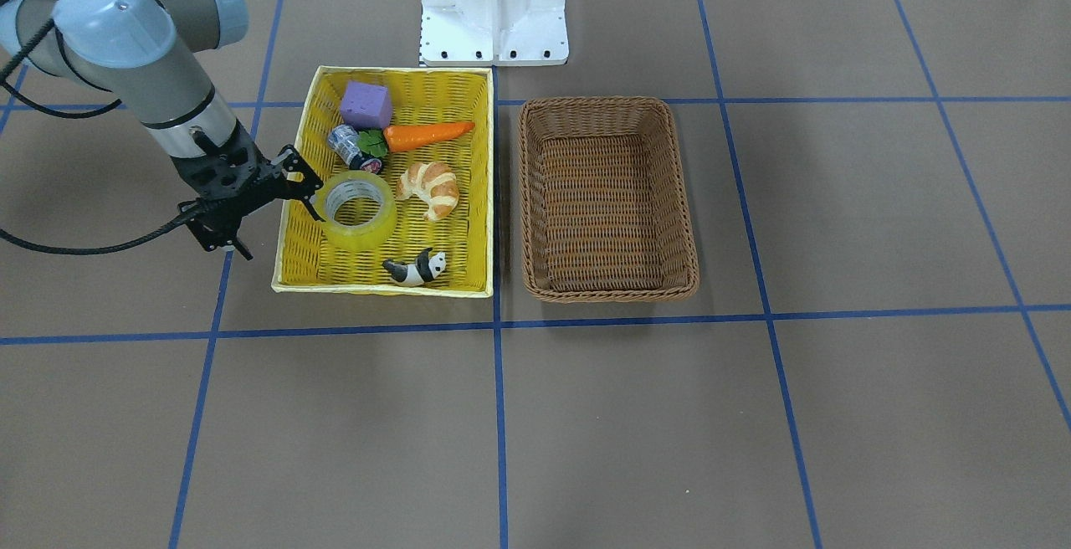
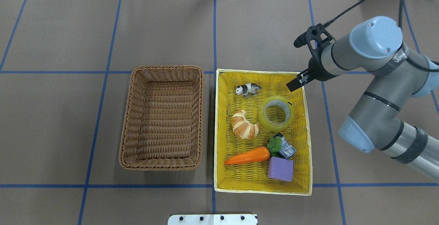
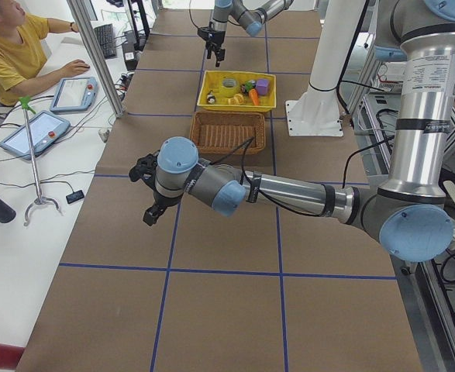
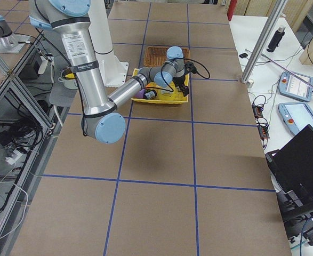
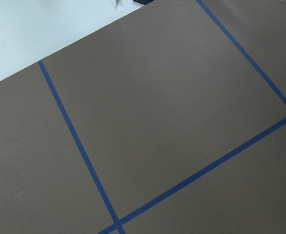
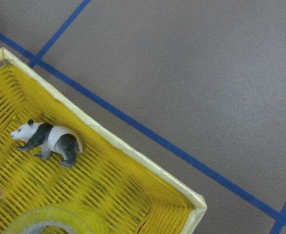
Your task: Move tape to another basket
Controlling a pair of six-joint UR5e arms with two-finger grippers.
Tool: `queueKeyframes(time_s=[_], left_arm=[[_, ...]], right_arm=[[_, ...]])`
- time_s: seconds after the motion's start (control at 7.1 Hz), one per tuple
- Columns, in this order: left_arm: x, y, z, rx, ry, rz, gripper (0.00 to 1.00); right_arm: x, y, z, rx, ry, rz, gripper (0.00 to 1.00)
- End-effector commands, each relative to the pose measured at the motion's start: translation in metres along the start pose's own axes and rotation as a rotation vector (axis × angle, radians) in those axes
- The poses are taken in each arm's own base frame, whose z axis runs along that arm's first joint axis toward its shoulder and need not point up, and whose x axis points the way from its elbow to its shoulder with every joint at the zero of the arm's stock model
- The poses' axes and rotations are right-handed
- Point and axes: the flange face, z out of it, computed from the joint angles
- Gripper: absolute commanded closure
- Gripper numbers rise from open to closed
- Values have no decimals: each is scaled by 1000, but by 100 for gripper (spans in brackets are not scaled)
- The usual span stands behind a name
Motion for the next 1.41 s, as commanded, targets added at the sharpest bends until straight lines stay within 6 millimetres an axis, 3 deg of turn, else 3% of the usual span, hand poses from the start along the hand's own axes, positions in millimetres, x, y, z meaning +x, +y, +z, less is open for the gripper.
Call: queueKeyframes(time_s=[0.0,0.28,0.42,0.56,0.7,1.13,1.27], left_arm=[[0,1,1,-1,5,-23,0],[1,0,0,16,5,-7,0],[0,1,1,14,3,-6,0],[0,1,1,14,3,-4,0],[-1,3,2,12,4,-7,0],[-3,7,4,27,2,9,0],[-3,7,4,27,2,9,0]], right_arm=[[-35,15,29,-72,13,-30,1],[-57,26,54,-98,67,-63,3],[-57,25,60,-106,67,-64,19],[-61,20,60,-105,61,-68,52],[-61,21,59,-131,46,-65,100],[-48,10,45,-145,20,-29,100],[-40,1,27,-116,13,-18,100]])
